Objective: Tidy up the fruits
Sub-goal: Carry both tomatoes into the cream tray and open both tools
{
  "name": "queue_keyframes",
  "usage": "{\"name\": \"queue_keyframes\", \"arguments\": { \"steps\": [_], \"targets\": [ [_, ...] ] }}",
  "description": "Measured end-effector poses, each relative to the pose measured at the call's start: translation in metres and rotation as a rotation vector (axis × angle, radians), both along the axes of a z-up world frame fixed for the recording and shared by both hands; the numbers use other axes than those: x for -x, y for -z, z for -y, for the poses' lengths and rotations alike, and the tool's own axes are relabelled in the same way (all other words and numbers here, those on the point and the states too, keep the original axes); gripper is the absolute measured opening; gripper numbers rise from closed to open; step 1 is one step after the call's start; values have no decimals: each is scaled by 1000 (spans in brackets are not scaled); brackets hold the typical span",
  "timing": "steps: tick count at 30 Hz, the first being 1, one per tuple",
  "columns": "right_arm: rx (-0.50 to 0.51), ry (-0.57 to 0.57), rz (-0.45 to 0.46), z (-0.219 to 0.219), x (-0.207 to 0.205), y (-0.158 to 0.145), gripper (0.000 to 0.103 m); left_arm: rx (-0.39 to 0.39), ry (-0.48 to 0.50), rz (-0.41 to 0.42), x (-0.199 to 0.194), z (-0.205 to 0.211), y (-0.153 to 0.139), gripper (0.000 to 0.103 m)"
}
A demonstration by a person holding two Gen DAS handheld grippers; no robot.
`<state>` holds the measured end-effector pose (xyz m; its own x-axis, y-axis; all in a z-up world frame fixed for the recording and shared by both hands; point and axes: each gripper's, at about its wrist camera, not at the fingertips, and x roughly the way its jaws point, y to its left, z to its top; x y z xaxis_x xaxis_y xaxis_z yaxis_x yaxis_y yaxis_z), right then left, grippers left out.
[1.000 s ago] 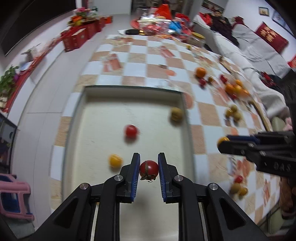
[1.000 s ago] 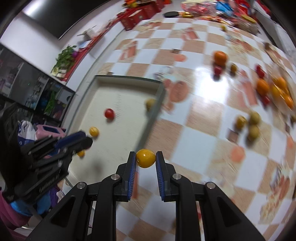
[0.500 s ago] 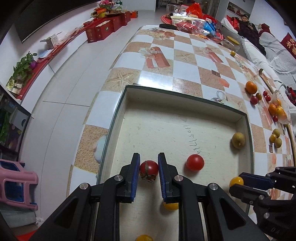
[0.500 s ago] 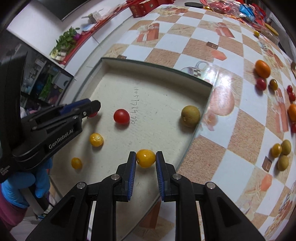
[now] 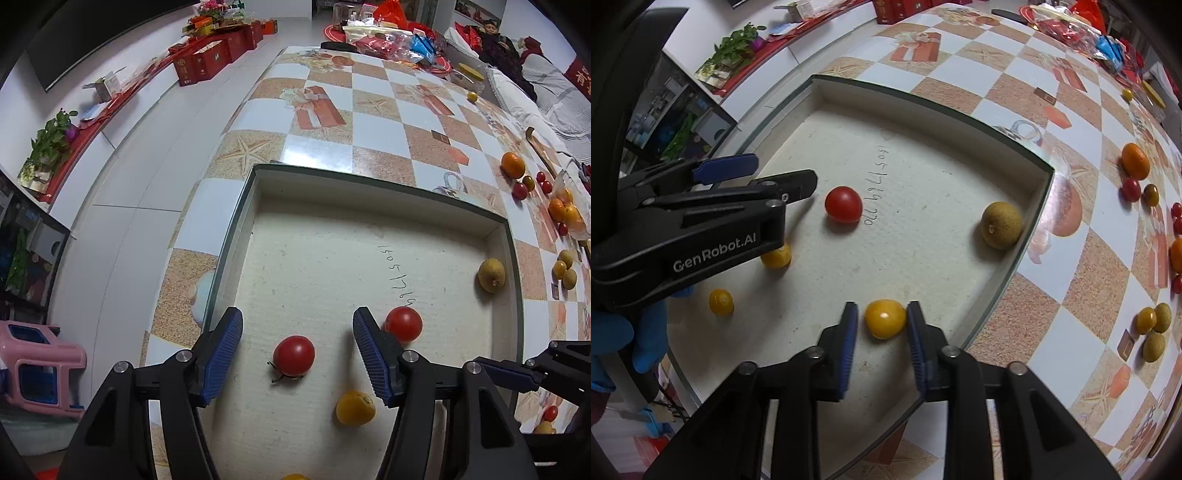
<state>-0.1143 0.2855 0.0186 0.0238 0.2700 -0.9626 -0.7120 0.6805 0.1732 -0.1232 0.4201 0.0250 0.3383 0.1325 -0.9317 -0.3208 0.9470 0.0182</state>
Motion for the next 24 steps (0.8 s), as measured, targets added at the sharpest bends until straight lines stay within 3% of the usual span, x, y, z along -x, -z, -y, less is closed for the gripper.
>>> {"name": "queue_keyframes", "arguments": {
  "steps": [4, 6, 8, 14, 24],
  "targets": [
    [-17, -32, 17, -1, 6, -6, 53, -2, 1, -11, 0, 0, 0, 64],
    [-40, -55, 30, -1, 10, -12, 77, -1, -1, -16, -1, -1, 0, 64],
    [-57, -75, 57, 1, 15, -21, 86, -1, -4, -23, -1, -1, -1, 64],
    [-68, -85, 97, 16, 21, -38, 87, 2, -4, -24, -3, 1, -5, 64],
    [-53, 72, 82, 65, 16, -47, 87, -9, 74, 5, -3, 35, -26, 64]
  ]
}}
